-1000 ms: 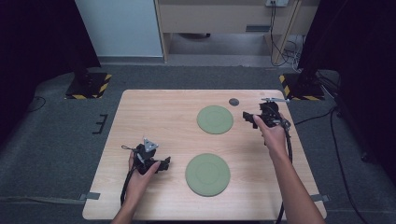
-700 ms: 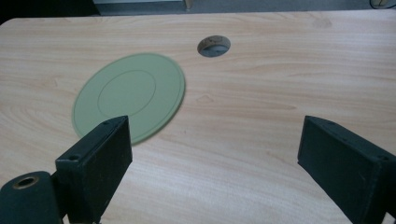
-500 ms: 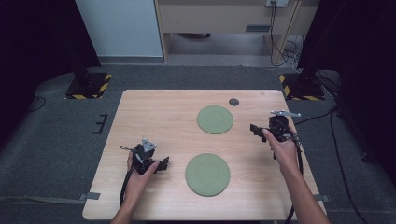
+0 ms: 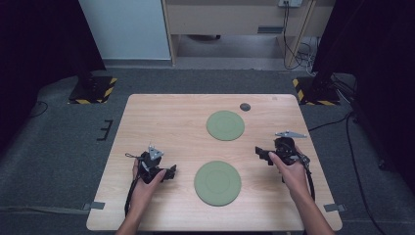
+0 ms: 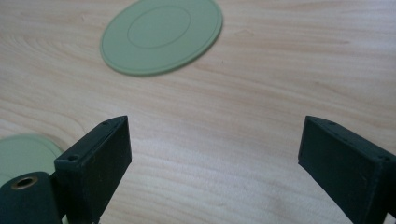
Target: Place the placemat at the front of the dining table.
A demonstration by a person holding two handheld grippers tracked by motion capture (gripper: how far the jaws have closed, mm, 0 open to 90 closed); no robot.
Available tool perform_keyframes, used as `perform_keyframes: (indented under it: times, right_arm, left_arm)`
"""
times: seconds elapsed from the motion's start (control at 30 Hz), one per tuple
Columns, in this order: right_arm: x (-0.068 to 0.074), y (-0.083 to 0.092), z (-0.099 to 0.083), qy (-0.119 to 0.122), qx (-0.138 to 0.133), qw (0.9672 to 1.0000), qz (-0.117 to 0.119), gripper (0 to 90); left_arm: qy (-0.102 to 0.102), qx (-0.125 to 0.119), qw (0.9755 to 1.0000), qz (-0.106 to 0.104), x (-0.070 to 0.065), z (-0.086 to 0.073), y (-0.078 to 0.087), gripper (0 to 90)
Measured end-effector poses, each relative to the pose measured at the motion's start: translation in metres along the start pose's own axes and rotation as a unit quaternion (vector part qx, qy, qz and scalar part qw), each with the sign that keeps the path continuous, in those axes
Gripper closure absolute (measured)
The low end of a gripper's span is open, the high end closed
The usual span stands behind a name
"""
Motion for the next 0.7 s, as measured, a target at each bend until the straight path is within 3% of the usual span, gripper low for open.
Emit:
perform_keyframes:
  times: [0.1,0.4,0.57,0.6,0.7]
  right_arm:
    - [0.002,-0.004,-0.009,0.011,0.006,0.9999,-0.01,10.2]
    - [-0.004,-0.026,-0.03,-0.007,0.022,0.9982,-0.055,11.8]
    - [-0.006,-0.037,-0.037,0.007,0.022,0.9948,-0.099,12.4]
    - [-0.006,-0.039,-0.038,0.023,0.018,0.9935,-0.11,12.3]
    - [-0.007,-0.039,-0.038,0.022,0.018,0.9936,-0.109,10.7]
  left_arm:
    - [0.0,0.004,1.0,0.002,0.001,-0.001,-0.001,2.9]
    - [0.012,0.015,0.9998,0.001,0.006,-0.003,-0.006,1.1]
    - [0.012,0.012,0.9999,-0.002,0.007,-0.004,-0.007,0.0]
    - [0.012,0.012,0.9999,-0.003,0.007,-0.004,-0.007,0.0]
    - [0.012,0.012,0.9998,-0.003,0.007,-0.004,-0.007,0.0]
Point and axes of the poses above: each handheld gripper's, and its own axes: y roughly backward along the jaws, z roughly out of its top, x roughly to its left, the point moved 2 cm from there along -y, roughly forward along the jaws, and after that the axes turned 2 degrees about z, right-handed, at the moved point
